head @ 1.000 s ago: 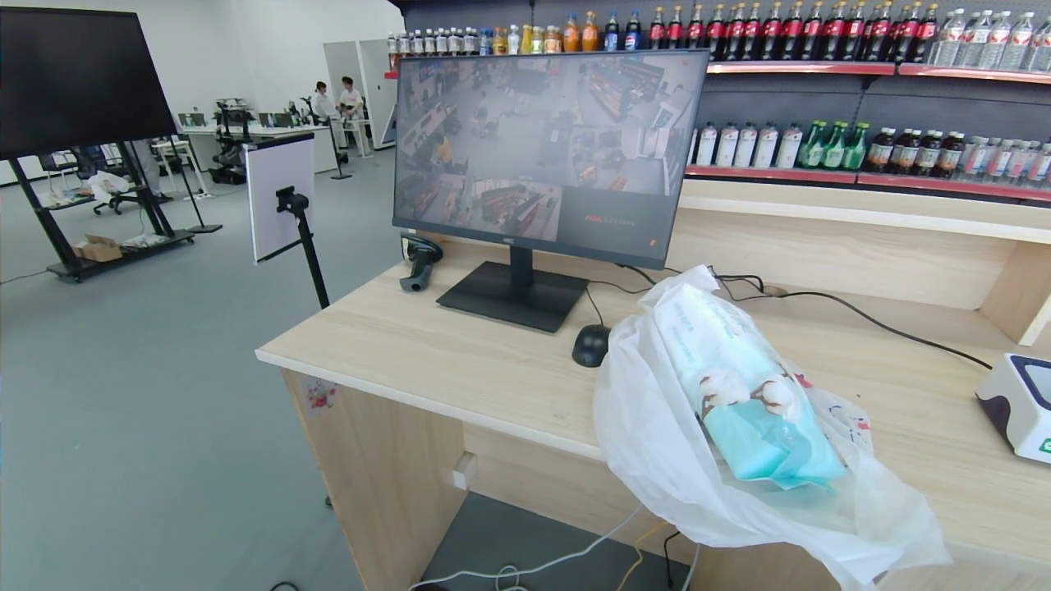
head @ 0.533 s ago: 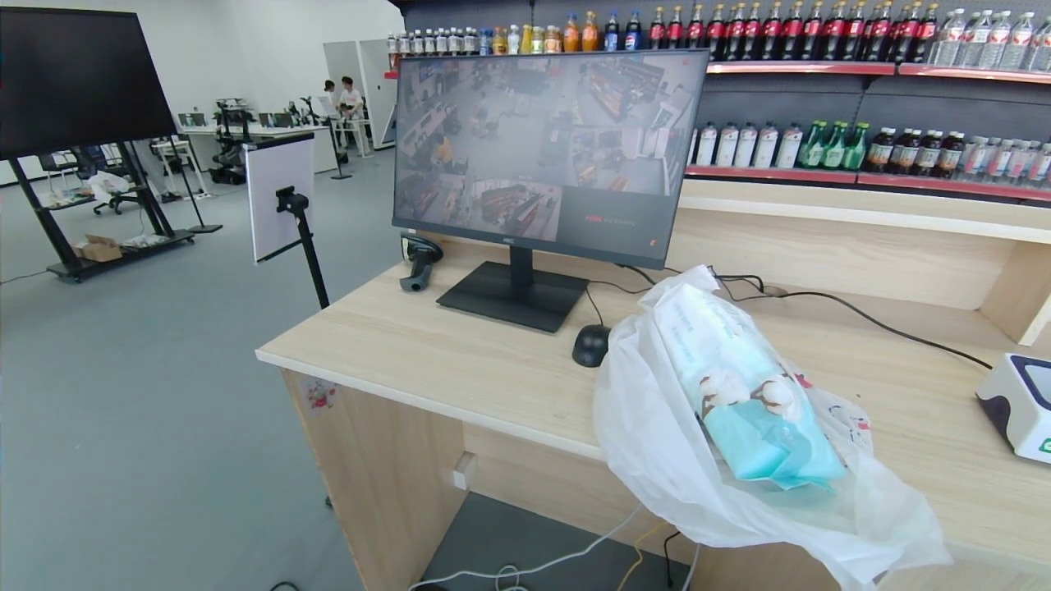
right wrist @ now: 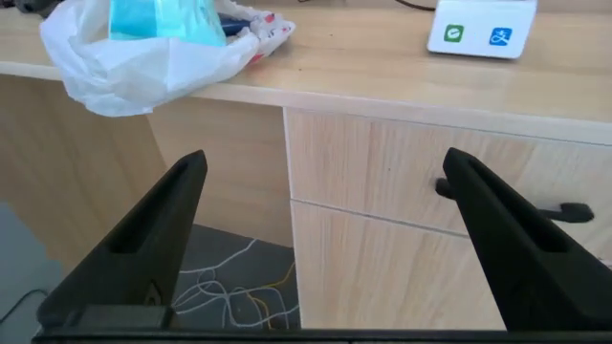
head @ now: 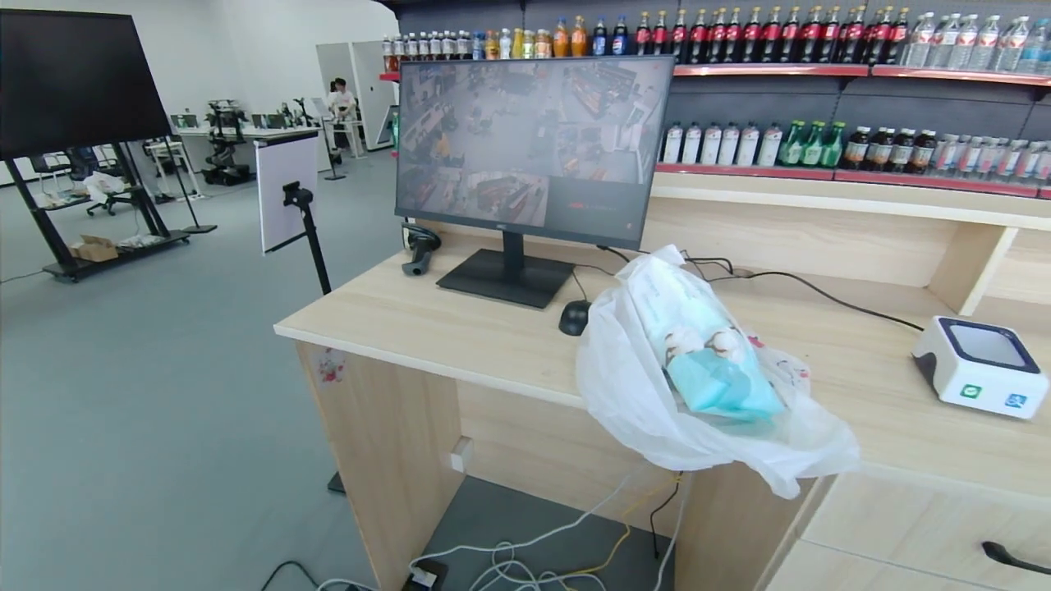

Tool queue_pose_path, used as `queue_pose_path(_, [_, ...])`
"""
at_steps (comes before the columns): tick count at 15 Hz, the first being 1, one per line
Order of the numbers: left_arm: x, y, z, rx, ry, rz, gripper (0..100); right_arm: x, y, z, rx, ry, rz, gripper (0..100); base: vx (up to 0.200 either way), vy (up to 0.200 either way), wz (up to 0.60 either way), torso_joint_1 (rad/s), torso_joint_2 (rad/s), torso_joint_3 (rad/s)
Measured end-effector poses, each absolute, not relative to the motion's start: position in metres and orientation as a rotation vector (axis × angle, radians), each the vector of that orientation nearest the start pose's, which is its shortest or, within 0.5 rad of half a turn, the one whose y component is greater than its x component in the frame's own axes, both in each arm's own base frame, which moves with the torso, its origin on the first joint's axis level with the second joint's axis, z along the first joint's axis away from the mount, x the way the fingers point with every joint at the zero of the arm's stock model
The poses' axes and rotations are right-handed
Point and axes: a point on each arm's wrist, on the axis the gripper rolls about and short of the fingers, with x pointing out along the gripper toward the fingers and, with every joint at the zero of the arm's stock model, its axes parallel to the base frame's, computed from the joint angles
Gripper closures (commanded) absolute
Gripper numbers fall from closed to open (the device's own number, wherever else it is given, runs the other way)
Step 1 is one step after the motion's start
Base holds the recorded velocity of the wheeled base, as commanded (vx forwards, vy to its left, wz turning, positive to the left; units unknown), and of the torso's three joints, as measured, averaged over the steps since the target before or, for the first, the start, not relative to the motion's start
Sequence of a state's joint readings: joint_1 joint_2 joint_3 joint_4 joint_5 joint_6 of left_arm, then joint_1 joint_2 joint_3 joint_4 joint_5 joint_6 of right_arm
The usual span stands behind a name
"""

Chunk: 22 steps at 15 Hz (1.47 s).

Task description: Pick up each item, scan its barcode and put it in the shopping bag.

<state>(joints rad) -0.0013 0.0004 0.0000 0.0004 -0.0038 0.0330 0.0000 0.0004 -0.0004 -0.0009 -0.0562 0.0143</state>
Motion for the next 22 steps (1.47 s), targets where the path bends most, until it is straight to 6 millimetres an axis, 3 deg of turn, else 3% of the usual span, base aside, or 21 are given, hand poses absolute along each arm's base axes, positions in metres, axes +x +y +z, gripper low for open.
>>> queue_pose_path(4, [-0.0228, 0.0, 0.0755, 0.035, 0.0, -0.007, 0, -0.0228, -0.0013, 0.0757, 0.015, -0.003, -0.057, 0, 0.0, 0.0, -0.3, -0.007, 0.0, 0.001])
queue_pose_path(22, [-0.0228, -0.0001, 0.0755, 0.035, 0.0, -0.006, 0, -0.0228, -0.0013, 0.0756, 0.016, -0.002, -0.056, 0, 0.0, -0.2, 0.0, 0.005, 0.0, 0.001])
